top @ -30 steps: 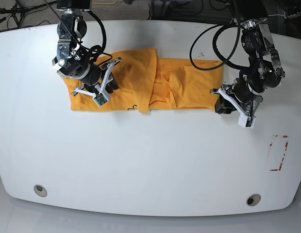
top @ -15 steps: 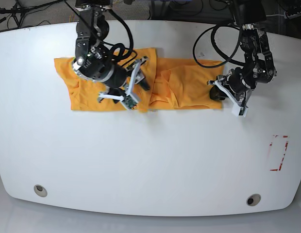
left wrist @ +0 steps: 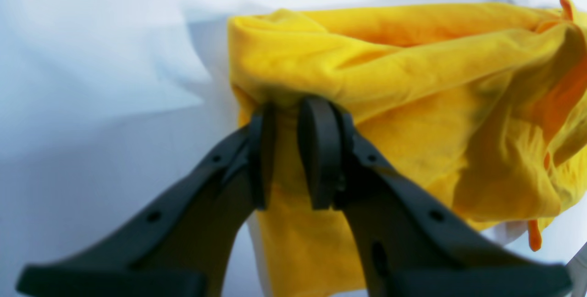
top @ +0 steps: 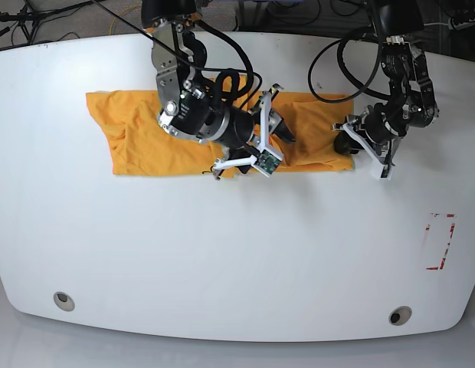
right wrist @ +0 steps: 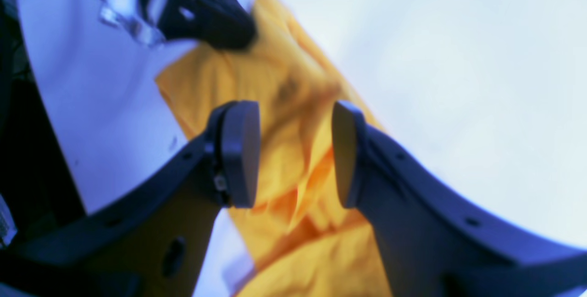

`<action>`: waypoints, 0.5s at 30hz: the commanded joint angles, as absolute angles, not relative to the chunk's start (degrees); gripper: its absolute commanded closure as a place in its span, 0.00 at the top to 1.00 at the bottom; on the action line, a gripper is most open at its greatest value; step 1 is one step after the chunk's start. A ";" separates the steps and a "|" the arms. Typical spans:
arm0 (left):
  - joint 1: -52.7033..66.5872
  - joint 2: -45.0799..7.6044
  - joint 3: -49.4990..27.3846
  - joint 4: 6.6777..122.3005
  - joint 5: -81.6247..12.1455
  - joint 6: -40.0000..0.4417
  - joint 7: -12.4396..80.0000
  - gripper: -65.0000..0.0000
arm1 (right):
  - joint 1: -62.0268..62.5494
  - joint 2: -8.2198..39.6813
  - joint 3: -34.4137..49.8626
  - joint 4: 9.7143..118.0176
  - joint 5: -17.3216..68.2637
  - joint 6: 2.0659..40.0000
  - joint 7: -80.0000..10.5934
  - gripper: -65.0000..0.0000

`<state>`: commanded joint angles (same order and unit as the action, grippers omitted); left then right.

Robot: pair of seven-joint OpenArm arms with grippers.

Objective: Fold the T-shirt properly
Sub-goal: 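Release the folded end with the right gripper and lift away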

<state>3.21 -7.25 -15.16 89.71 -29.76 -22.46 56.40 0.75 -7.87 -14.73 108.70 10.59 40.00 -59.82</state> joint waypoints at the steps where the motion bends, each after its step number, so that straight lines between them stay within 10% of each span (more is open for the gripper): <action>1: 3.21 -7.25 -15.16 89.71 -29.76 -22.46 56.40 0.16 | 1.27 -8.04 -14.90 107.74 10.68 40.00 -59.82 0.37; 15: 3.30 -7.25 -15.16 89.80 -29.76 -22.46 56.40 0.16 | 6.64 -8.13 -22.29 92.09 10.59 40.00 -53.14 0.37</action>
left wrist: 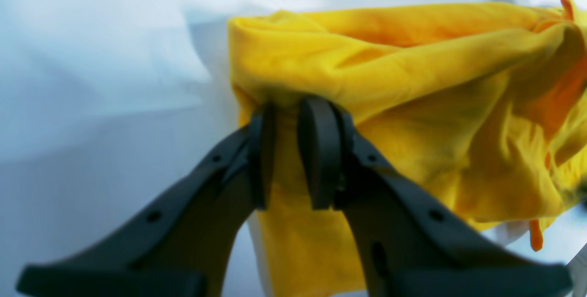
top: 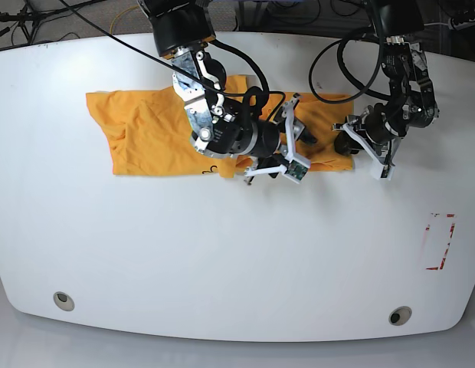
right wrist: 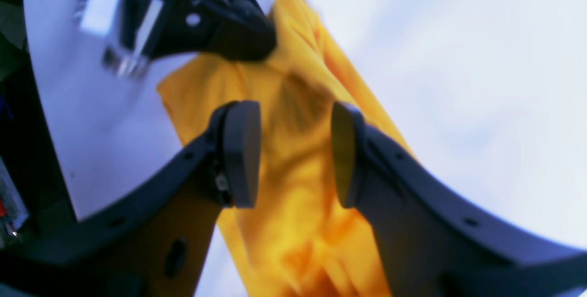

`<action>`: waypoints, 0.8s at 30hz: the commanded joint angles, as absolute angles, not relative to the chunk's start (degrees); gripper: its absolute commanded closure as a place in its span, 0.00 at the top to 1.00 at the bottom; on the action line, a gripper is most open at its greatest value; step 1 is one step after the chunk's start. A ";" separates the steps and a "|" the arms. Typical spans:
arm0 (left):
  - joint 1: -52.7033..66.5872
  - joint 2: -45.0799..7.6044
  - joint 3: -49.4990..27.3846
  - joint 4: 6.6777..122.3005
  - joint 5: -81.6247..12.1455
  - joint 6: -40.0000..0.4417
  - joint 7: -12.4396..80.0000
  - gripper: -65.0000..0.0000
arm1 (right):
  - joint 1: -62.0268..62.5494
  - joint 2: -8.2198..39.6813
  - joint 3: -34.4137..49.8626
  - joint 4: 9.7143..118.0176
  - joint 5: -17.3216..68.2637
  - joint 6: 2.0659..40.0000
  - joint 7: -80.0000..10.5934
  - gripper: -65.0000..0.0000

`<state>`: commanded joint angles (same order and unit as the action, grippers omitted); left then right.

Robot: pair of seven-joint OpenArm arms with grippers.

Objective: Fold the T-shirt properly
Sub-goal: 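Release the folded end with the right gripper and lift away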

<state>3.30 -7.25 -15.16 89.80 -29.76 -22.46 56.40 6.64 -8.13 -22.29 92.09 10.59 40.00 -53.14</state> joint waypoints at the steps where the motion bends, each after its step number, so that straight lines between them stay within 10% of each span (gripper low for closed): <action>1: 3.30 -7.25 -15.16 89.80 -29.76 -22.46 56.40 0.16 | 6.90 -8.13 -22.29 91.21 10.59 40.00 -52.79 0.37; 24: 3.30 -7.34 -15.16 89.80 -29.76 -22.55 56.40 0.16 | 13.32 1.01 -8.13 85.67 11.12 40.00 -49.63 0.37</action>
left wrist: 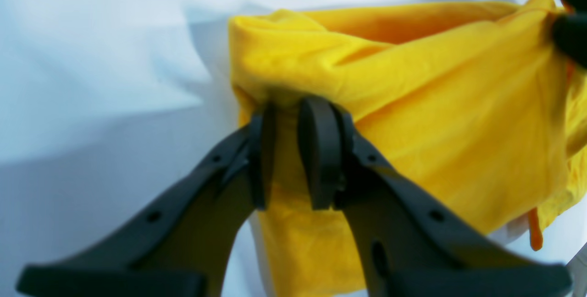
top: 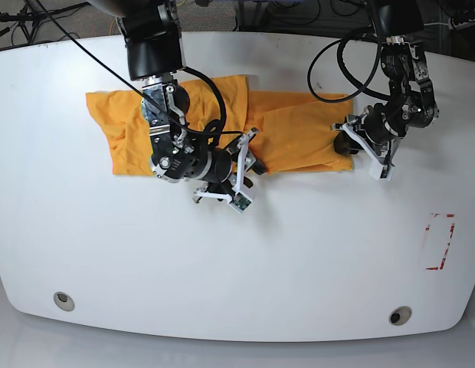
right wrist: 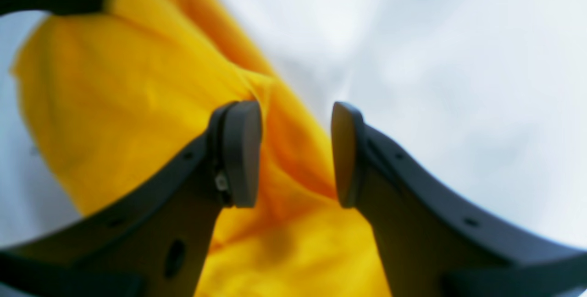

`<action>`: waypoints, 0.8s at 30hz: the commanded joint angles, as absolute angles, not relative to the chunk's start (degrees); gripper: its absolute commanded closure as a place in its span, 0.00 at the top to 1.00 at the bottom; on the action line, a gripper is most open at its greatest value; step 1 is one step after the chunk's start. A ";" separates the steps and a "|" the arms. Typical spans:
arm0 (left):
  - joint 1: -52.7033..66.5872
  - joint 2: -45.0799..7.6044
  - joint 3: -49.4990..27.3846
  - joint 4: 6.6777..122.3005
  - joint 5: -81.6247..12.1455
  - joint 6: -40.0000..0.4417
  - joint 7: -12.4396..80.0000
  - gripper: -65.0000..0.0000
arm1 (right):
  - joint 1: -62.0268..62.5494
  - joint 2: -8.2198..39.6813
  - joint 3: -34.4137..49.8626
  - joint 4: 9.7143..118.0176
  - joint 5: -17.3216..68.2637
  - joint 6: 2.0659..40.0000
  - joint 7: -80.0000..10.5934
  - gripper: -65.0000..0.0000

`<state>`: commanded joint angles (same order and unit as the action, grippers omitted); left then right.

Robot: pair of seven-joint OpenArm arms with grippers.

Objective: Fold the T-shirt properly
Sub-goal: 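Release the folded end with the right gripper and lift away, then grasp the folded end of the strip again with the right gripper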

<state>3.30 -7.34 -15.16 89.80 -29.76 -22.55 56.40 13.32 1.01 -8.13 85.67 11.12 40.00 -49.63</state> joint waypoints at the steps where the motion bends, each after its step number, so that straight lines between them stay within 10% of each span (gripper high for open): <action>1: 3.30 -7.34 -15.16 89.80 -29.76 -22.55 56.40 0.16 | 13.23 1.19 -7.96 85.76 11.12 40.00 -49.71 0.37; 24: 2.07 -7.34 -15.08 89.80 -29.76 -22.55 56.48 0.16 | 9.01 2.77 23.60 103.96 15.69 40.00 -63.60 0.39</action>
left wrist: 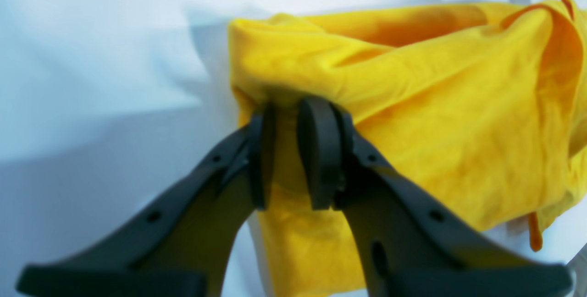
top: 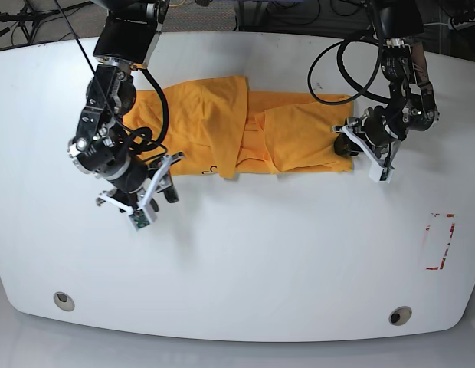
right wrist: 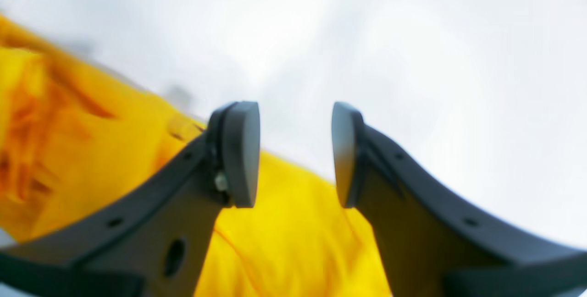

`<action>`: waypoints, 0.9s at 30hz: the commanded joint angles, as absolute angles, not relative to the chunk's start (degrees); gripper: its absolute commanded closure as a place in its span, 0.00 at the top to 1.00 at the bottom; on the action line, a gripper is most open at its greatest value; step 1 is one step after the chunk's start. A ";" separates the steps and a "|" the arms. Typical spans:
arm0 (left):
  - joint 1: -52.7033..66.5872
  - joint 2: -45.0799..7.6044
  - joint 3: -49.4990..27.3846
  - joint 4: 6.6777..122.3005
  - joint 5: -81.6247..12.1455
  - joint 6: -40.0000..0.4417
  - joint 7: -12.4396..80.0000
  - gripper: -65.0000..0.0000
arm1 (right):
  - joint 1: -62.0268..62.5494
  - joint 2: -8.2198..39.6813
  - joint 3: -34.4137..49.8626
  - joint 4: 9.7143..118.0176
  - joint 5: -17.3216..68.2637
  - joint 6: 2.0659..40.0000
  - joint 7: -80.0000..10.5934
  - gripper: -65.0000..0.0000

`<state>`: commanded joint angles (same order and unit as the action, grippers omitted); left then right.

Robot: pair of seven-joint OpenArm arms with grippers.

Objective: Fold the T-shirt properly
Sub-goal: 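Grasp the folded end of the strip again with the right gripper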

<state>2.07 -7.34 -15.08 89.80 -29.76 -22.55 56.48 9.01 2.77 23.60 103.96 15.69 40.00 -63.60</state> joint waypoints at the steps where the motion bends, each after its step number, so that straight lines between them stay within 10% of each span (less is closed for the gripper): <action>1: 2.07 -7.34 -15.08 89.80 -29.76 -22.55 56.48 0.16 | 9.10 3.30 25.71 103.16 16.84 40.00 -64.92 0.41; 11: 2.15 -7.34 -15.08 89.63 -29.49 -22.55 56.48 0.16 | 10.15 12.53 40.75 90.33 36.88 40.00 -72.48 0.84; 27: 2.24 -7.34 -15.08 89.36 -29.41 -22.55 56.48 0.16 | 6.81 24.13 44.79 64.66 52.79 40.00 -72.57 0.76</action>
